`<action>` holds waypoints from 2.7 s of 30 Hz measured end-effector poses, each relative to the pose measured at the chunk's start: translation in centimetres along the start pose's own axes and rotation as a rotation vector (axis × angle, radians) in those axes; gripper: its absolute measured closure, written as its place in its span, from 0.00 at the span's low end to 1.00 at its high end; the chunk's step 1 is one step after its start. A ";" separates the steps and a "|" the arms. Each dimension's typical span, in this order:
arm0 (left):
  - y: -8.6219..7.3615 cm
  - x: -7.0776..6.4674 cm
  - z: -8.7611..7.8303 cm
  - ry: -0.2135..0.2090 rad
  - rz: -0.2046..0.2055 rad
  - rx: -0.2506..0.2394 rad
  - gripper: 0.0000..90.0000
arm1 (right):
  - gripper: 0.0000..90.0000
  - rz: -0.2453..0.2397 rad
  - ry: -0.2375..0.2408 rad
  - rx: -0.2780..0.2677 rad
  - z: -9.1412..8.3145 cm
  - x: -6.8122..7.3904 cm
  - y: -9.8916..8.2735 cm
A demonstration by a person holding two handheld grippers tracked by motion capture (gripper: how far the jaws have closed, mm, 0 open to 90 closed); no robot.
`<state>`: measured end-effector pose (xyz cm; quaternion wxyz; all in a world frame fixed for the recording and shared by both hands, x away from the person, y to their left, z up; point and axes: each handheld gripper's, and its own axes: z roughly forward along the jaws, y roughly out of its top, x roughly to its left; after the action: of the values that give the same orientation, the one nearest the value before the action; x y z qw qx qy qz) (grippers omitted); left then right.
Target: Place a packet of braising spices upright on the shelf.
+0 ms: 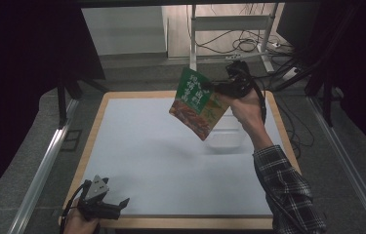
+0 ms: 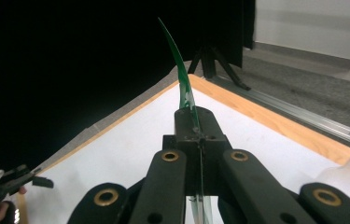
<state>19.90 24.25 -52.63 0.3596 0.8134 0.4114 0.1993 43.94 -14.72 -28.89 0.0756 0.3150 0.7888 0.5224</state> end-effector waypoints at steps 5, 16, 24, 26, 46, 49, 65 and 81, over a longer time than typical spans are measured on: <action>0.0 0.0 0.0 0.000 0.003 0.001 0.00 | 0.99 -0.011 -0.034 -0.009 -0.3 -0.9 0.8; 0.0 0.0 0.0 -0.004 0.006 0.003 0.00 | 0.99 0.001 -0.080 -0.018 -1.3 -3.4 0.7; 0.0 -0.1 0.0 -0.007 0.008 0.005 0.00 | 0.99 0.015 -0.121 -0.003 -2.8 -5.0 -0.2; 0.0 -0.1 0.0 -0.006 0.014 0.009 0.00 | 0.99 0.010 -0.124 0.003 -3.2 -5.1 -0.4; 0.1 -0.3 0.1 -0.006 0.029 0.015 0.00 | 0.99 0.054 -0.148 0.076 -6.3 -7.5 -3.0; 0.1 -0.3 0.1 -0.006 0.030 0.015 0.00 | 0.98 0.060 -0.142 0.073 -6.4 -7.6 -3.1; 0.1 -0.3 0.1 -0.005 0.036 0.020 0.00 | 0.98 0.032 -0.044 0.107 -7.0 -7.6 -3.7; 0.1 -0.3 0.1 -0.007 0.034 0.018 0.00 | 0.98 -0.024 -0.149 0.255 -2.4 -7.4 -4.0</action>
<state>19.85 23.89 -52.67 0.3503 0.8241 0.3981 0.1990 47.06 -21.91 -32.86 0.0994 0.3506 0.8447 0.3920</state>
